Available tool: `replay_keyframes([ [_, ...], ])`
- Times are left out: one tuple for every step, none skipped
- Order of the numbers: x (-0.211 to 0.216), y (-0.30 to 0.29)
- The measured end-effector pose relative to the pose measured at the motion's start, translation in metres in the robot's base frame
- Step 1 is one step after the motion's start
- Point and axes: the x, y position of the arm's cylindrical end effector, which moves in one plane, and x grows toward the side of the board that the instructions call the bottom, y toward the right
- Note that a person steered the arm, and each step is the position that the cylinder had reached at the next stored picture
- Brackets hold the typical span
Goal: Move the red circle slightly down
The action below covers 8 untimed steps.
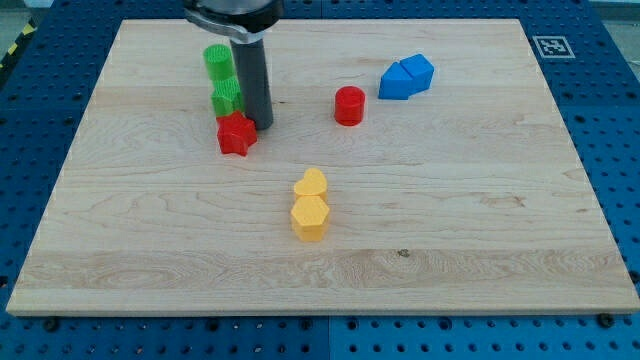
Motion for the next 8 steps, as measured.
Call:
replay_keyframes([
  [0.0,0.032],
  [0.003,0.08],
  [0.004,0.124],
  [0.006,0.162],
  [-0.002,0.178],
  [-0.022,0.174],
  [-0.04,0.169],
  [-0.048,0.169],
])
